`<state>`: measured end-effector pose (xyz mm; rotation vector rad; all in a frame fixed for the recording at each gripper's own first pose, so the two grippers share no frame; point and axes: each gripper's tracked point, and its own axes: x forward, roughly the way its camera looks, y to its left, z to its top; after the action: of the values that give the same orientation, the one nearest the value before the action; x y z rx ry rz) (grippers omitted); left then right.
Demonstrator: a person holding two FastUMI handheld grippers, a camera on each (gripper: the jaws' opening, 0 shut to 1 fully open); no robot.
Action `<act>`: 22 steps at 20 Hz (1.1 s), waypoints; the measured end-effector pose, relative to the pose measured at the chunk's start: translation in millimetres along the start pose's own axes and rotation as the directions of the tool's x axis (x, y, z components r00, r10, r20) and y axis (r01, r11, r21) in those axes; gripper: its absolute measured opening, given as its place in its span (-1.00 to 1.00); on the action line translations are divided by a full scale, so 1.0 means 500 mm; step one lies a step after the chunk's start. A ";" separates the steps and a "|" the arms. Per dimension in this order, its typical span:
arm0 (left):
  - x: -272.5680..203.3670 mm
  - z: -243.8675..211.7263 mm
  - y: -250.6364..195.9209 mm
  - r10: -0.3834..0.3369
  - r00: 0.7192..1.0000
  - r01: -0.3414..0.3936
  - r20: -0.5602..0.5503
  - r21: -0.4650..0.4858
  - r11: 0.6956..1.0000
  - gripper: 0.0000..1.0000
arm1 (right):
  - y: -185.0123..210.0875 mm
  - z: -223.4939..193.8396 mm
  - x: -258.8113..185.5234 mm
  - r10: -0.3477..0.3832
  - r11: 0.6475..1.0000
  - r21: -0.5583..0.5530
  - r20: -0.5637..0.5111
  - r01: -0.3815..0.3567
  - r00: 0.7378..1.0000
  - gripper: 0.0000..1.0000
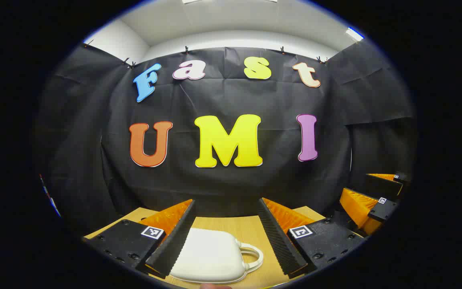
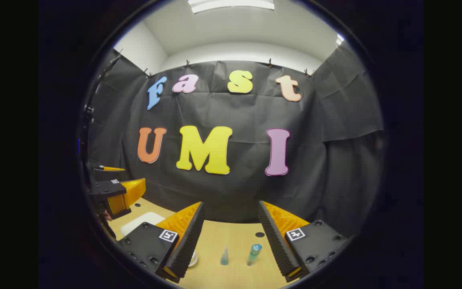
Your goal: First open the suitcase, pack the skin care products into it, and then close the suitcase.
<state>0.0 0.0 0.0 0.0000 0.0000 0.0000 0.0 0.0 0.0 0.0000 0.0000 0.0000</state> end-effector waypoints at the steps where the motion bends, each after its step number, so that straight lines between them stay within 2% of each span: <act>1: 0.004 -0.001 0.000 -0.003 1.000 0.003 0.001 0.000 1.000 0.94 | -0.002 0.000 0.002 -0.002 1.000 0.000 0.001 0.002 1.000 0.59; 14: 0.031 -0.025 0.018 0.007 1.000 -0.007 -0.020 -0.007 1.000 0.94 | 0.006 -0.015 0.034 0.005 1.000 0.002 -0.028 -0.005 1.000 0.56; 22: 0.021 -0.097 -0.012 -0.031 0.993 0.033 -0.112 0.019 0.999 0.95 | -0.028 -0.054 0.029 -0.009 1.000 0.003 -0.079 0.009 0.997 0.59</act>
<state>10.3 -6.0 -48.3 0.0209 0.1115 -0.0323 14.4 -13.9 -27.0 0.0029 0.0791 -0.0089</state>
